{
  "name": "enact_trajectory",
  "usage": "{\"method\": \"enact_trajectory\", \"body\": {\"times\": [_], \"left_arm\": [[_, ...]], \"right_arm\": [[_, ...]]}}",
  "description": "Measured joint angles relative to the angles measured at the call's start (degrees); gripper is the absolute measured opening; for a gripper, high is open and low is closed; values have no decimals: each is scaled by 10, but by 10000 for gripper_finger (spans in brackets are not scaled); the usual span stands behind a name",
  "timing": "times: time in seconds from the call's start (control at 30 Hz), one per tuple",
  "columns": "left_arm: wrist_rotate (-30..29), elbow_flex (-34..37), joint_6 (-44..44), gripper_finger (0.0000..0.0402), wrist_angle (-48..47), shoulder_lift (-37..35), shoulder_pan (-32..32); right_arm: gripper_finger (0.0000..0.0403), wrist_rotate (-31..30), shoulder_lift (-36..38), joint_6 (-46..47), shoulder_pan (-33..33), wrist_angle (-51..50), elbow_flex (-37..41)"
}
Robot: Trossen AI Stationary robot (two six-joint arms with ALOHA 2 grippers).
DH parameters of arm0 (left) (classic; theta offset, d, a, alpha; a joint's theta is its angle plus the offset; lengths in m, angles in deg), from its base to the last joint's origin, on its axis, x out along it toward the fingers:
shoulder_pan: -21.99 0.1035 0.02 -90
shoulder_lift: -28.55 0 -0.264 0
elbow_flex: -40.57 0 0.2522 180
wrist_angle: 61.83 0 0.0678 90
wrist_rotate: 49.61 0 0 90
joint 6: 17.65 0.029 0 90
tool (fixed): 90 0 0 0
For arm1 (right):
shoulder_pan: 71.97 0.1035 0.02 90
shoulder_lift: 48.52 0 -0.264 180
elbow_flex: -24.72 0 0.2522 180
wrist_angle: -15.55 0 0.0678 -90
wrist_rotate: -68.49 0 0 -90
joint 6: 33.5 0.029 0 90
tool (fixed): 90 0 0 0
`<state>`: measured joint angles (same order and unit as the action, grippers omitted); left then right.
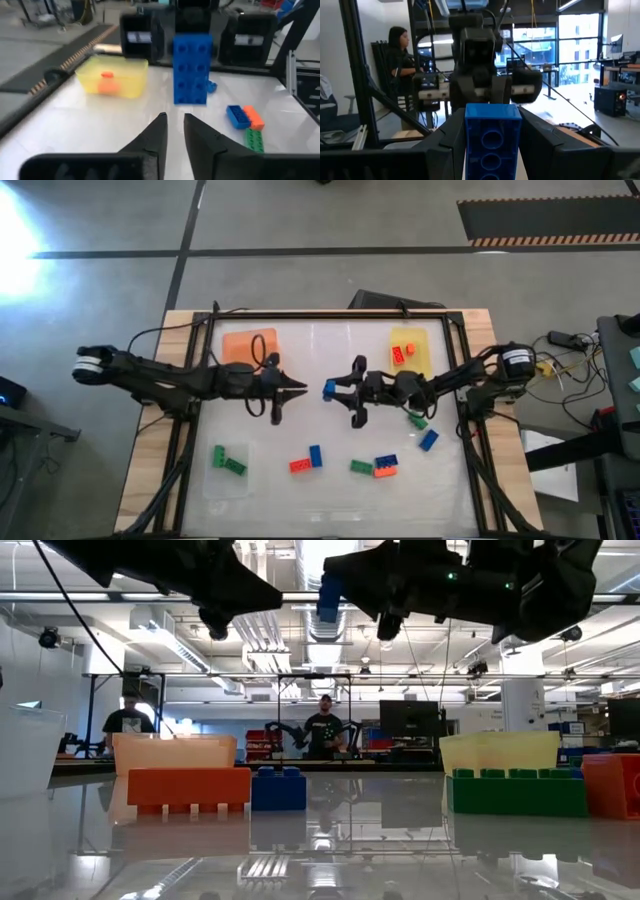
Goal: Sort & place blocks by color
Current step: Put the blue game piece into the orange bin
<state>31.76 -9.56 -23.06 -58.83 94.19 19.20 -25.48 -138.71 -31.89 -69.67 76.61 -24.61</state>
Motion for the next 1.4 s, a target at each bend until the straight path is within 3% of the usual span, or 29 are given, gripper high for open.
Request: {"method": "enact_trajectory", "body": {"times": [0.37,0.53,1.4], "left_arm": [[1,-1,-19,198,93,72,1],[1,-2,-15,239,135,103,0],[51,-18,-14,247,326,218,1]], "right_arm": [[126,0,5,2,0,0,0],[126,0,5,0,0,0,0],[126,-1,5,-3,-3,-22,0]]}}
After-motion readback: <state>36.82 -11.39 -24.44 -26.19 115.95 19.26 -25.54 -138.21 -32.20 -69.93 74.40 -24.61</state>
